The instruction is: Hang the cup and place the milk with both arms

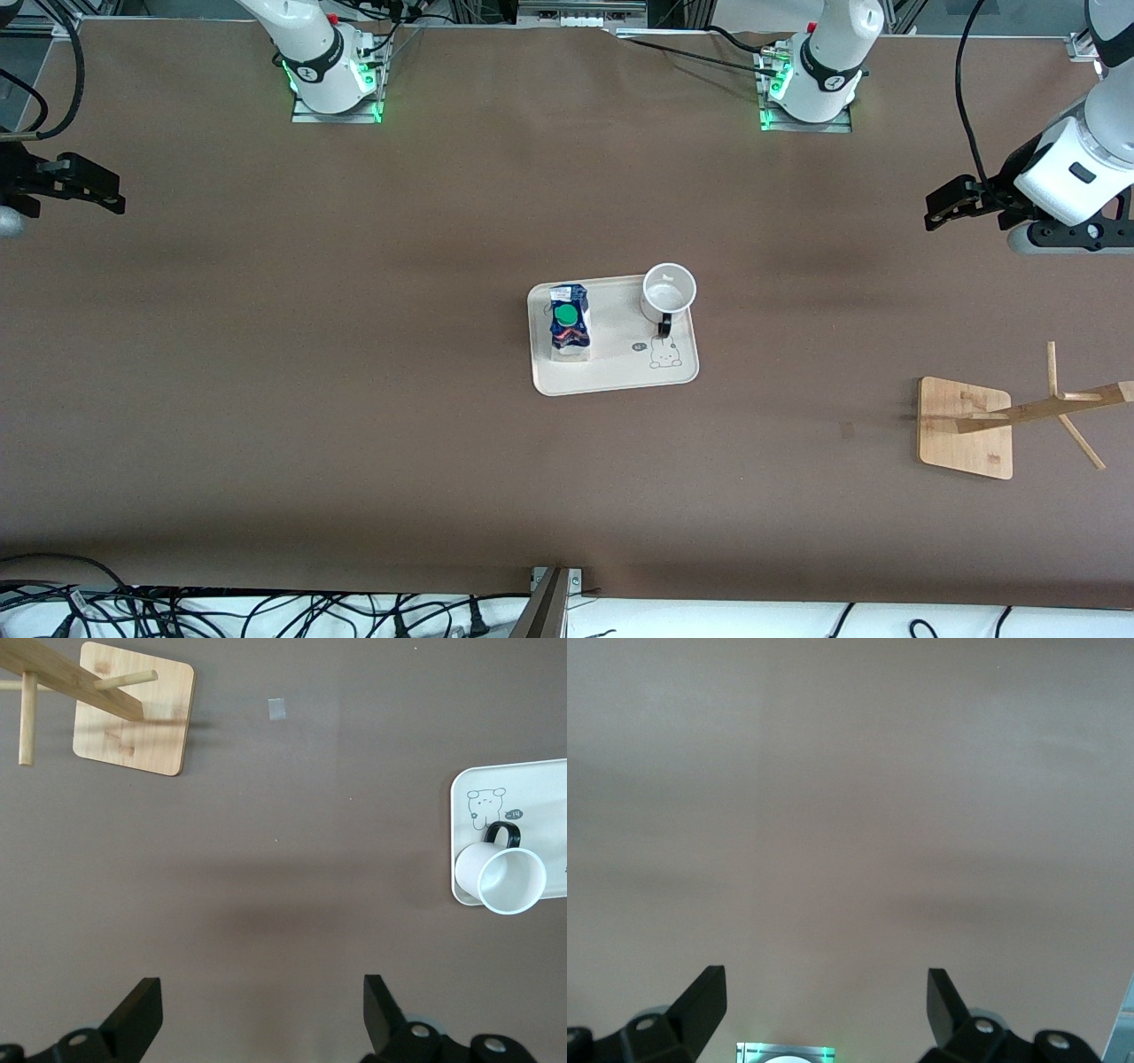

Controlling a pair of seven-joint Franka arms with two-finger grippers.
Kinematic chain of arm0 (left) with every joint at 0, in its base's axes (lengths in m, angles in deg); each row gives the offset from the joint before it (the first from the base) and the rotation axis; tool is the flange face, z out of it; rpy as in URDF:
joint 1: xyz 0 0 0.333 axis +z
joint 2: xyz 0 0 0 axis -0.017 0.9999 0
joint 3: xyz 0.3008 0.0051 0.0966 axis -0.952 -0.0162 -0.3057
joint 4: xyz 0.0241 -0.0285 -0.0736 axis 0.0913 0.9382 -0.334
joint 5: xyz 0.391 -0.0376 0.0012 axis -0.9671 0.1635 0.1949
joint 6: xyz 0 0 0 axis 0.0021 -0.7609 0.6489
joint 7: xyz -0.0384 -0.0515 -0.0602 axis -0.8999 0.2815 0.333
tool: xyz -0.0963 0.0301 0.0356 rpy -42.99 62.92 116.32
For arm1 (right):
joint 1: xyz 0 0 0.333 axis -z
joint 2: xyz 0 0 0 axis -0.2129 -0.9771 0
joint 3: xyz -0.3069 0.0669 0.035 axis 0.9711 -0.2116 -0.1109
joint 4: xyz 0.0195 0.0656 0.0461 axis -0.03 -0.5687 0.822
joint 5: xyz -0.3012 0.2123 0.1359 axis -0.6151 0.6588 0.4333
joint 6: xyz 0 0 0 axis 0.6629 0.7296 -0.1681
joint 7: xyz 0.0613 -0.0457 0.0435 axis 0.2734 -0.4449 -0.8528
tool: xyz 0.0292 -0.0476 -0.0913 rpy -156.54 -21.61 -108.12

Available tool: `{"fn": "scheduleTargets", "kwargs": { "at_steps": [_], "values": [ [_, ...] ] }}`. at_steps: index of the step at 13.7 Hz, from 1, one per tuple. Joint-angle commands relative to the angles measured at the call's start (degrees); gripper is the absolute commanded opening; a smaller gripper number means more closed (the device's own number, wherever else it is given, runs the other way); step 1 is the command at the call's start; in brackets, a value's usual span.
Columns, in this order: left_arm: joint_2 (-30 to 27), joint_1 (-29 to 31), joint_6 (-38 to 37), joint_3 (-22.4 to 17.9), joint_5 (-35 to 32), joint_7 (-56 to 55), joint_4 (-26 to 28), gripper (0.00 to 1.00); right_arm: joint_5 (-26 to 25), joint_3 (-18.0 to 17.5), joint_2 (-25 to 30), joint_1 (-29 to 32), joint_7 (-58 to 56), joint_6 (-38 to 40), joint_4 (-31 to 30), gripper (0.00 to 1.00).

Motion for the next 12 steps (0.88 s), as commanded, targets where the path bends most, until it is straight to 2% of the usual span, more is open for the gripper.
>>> {"fn": "scheduleTargets", "kwargs": {
  "at_steps": [1,12],
  "values": [
    [-0.7,0.4,0.8,0.3,-0.3,0.8,0.8,1.0,0.9,-0.2,1.1,0.3,0.4,-0.2,-1.0,1.0],
    [-0.7,0.4,0.7,0.3,-0.3,0.8,0.8,1.0,0.9,0.1,0.5,0.4,1.0,0.1,-0.5,1.0]
  ]
}}
